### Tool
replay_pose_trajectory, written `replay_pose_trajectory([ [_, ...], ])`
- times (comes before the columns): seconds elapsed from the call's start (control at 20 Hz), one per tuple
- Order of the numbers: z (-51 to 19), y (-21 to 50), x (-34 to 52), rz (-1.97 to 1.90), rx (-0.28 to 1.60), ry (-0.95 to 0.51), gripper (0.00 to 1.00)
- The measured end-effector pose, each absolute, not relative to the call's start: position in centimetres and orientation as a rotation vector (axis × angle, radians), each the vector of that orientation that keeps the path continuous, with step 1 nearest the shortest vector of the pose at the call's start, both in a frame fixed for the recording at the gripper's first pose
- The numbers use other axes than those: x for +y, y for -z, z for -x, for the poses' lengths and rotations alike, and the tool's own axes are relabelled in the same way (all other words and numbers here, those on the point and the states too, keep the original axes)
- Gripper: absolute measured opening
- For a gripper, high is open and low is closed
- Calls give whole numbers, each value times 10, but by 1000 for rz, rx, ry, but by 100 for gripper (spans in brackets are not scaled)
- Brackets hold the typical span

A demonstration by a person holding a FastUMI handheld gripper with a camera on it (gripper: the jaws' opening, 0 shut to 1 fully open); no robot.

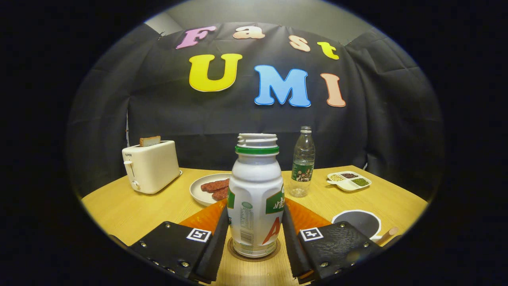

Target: Take the bottle from table, then pour the juice into the cup, finally place the bottle on the coaster

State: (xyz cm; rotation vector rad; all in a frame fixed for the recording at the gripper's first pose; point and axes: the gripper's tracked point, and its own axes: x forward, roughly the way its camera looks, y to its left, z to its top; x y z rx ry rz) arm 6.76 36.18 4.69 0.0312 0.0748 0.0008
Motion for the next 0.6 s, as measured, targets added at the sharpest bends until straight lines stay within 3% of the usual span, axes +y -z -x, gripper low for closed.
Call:
replay_pose_trajectory([
  [0.6, -78, -33, 360, -115, 77, -9, 71],
])
